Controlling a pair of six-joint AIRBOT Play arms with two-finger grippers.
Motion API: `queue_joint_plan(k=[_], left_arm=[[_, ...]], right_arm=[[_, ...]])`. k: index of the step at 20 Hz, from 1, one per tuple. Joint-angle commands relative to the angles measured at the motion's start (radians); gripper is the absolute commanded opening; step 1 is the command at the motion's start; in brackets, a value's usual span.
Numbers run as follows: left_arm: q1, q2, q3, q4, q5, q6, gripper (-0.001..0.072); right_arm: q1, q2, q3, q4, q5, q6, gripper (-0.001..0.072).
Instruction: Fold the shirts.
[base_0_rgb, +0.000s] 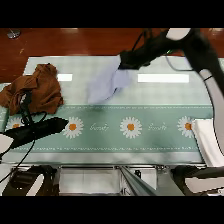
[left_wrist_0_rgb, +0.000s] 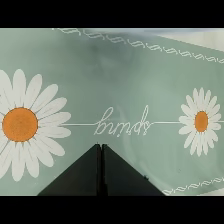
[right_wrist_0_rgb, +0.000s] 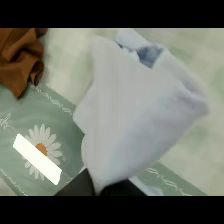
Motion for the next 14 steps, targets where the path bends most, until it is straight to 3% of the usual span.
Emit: queue_joint_plan(k=[1, 9, 14], left_arm=[[0.0, 0.0, 0.0, 0.0, -0.001, 0.0, 0.0021], [0.0, 0.0, 0.0, 0.0, -0.008, 0.0, 0.0021], [0.0, 0.0, 0.0, 0.0, -0.008, 0.0, 0.0021]], right_arm=[[-0.104, 0.02, 0.215, -0.137, 0.195, 0.073, 0.0023], [-0.54, 0.208, 0.204, -0.241, 0.473, 0.18, 0.0023], [-0.81, 0.419, -0.076, -0.352, 0.529, 0.128, 0.0024]])
